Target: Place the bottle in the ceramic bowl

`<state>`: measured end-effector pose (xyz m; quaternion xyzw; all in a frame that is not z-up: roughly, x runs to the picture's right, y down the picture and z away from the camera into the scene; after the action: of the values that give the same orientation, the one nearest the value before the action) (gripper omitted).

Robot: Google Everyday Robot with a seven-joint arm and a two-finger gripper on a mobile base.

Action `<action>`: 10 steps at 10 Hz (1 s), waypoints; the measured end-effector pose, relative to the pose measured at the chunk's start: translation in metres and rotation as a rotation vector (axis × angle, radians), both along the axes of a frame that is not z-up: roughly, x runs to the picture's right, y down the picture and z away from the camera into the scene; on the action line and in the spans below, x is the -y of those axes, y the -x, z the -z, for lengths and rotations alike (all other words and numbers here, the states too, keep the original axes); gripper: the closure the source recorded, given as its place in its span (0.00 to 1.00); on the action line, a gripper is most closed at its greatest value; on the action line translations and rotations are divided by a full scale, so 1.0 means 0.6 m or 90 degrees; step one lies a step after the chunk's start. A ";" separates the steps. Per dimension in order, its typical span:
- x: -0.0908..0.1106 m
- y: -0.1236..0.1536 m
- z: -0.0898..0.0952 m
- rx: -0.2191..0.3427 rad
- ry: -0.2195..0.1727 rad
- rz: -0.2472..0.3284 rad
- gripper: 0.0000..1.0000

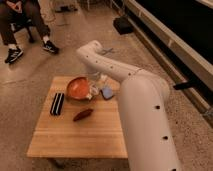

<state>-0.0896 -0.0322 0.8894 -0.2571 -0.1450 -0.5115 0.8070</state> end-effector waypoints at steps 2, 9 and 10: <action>0.010 0.020 -0.010 0.003 -0.004 0.013 0.59; 0.003 0.026 -0.036 -0.007 -0.011 0.020 0.31; 0.001 0.025 -0.038 -0.008 -0.012 0.023 0.31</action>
<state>-0.1043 -0.0326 0.9122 -0.2550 -0.1305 -0.5261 0.8008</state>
